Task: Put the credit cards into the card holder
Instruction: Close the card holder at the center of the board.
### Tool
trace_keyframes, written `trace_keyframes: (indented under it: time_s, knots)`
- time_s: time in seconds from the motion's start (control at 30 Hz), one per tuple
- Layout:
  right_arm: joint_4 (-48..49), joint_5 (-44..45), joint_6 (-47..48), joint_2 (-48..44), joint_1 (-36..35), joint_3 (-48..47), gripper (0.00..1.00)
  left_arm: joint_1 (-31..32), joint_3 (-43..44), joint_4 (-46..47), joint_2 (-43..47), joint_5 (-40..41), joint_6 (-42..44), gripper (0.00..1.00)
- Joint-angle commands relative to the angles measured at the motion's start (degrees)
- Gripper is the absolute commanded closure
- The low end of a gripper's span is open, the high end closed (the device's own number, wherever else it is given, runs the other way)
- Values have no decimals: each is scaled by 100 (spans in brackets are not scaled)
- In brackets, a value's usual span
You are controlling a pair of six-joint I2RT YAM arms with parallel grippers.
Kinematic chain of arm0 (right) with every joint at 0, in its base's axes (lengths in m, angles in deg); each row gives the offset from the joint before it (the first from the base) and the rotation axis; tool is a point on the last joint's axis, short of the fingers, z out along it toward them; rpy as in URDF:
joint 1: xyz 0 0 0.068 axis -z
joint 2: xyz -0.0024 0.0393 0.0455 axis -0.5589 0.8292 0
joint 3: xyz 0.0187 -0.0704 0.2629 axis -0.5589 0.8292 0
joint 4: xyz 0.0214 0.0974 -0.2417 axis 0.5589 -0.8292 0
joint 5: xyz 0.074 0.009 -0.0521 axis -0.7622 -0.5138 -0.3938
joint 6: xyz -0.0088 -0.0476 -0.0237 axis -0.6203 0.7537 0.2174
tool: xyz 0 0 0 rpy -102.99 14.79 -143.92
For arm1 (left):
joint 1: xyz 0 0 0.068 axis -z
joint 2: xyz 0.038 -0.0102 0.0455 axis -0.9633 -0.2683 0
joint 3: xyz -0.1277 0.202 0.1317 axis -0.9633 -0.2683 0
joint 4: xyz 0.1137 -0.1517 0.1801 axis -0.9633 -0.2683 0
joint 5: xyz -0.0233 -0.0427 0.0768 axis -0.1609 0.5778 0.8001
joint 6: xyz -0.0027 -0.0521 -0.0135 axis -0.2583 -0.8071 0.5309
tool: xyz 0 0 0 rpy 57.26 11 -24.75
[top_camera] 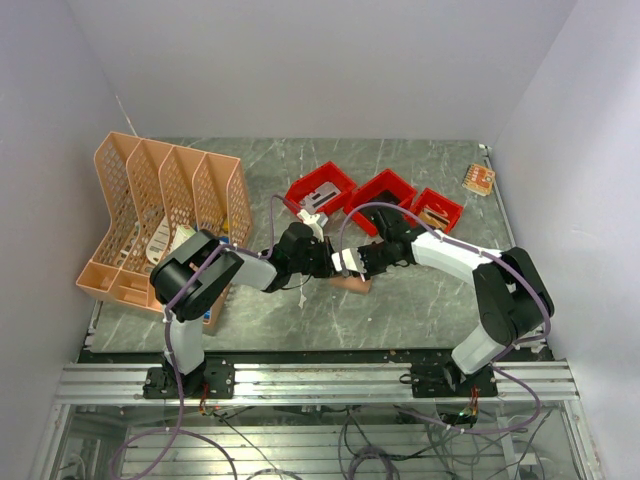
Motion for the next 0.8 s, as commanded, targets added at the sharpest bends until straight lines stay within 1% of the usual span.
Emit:
trace_keyframes:
  time_s: [0.0,0.77]
  knots:
    - [-902,-130,-164,38,-111,235,95,-48,-120,-141,-211,125,92,93]
    - [-901,-83,-184,-20,-111,249,94,-45,-118,-134,-265,125,95,93]
